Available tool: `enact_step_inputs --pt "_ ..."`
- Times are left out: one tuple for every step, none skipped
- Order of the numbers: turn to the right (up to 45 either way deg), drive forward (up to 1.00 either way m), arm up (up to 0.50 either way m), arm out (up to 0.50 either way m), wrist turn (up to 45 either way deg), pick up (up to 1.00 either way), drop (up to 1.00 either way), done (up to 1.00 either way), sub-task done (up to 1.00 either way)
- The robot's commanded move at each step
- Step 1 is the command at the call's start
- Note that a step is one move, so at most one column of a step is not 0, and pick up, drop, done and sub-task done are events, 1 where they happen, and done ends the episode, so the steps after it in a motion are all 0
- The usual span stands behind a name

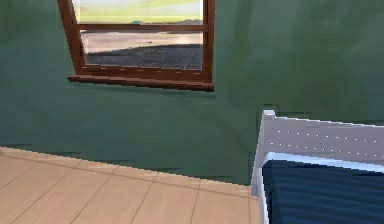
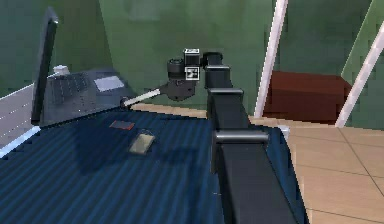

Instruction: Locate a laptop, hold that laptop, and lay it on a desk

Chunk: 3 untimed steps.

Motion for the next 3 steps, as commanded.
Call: enact_step_inputs --pt "0.0 0.00 0.00 0.00 -45.0 0.00 0.00 0.00 0.00" --pt "0.0 0.00 0.00 0.00 -39.0 0.00 0.00 0.00 0.00" --pt "0.0 0.00 0.00 -0.34 0.0 0.00 0.00 0.00 0.00"
